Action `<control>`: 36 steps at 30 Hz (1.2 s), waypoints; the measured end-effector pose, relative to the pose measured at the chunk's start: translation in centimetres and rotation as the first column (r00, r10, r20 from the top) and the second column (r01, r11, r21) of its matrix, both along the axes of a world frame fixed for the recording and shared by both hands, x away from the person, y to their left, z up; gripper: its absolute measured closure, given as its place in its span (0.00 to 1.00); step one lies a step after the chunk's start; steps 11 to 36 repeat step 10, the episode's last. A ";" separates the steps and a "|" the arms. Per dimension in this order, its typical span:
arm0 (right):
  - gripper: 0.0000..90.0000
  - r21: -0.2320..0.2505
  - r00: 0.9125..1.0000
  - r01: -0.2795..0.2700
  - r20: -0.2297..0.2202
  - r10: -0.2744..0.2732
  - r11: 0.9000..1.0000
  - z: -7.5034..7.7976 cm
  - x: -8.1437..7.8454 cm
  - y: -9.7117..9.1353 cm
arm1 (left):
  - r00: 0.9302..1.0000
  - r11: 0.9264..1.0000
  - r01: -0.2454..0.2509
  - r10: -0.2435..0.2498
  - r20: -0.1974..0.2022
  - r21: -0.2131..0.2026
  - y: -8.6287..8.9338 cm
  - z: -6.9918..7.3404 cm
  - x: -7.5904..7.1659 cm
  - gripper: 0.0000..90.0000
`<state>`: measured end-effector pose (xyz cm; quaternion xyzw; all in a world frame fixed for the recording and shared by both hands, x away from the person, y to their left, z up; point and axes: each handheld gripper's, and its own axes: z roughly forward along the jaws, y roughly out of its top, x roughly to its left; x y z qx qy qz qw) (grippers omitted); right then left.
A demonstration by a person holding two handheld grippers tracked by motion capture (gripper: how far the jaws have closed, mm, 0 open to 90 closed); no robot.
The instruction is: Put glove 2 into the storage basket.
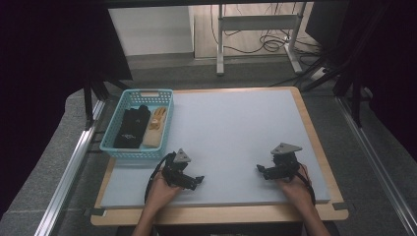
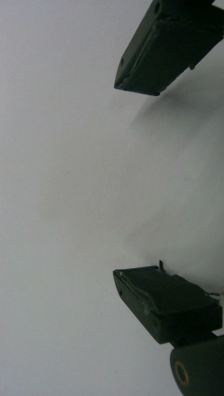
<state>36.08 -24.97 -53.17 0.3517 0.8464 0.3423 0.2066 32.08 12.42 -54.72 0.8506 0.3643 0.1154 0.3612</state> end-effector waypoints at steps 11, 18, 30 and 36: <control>0.09 0.001 1.000 0.000 -0.002 0.000 1.000 0.0 0.0 0.0 | 1.000 0.999 -0.004 0.003 0.013 0.036 -0.4 -0.1 -0.2 0.00; 0.09 0.001 1.000 0.000 -0.002 0.000 1.000 0.0 0.0 0.0 | 1.000 0.999 -0.004 0.003 0.013 0.036 -0.4 -0.1 -0.2 0.00; 0.09 0.001 1.000 0.000 -0.002 0.000 1.000 0.0 0.0 0.0 | 1.000 0.999 -0.004 0.003 0.013 0.036 -0.4 -0.1 -0.2 0.00; 0.09 0.001 1.000 0.000 -0.002 0.000 1.000 0.0 0.0 0.0 | 1.000 0.999 -0.004 0.003 0.013 0.036 -0.4 -0.1 -0.2 0.00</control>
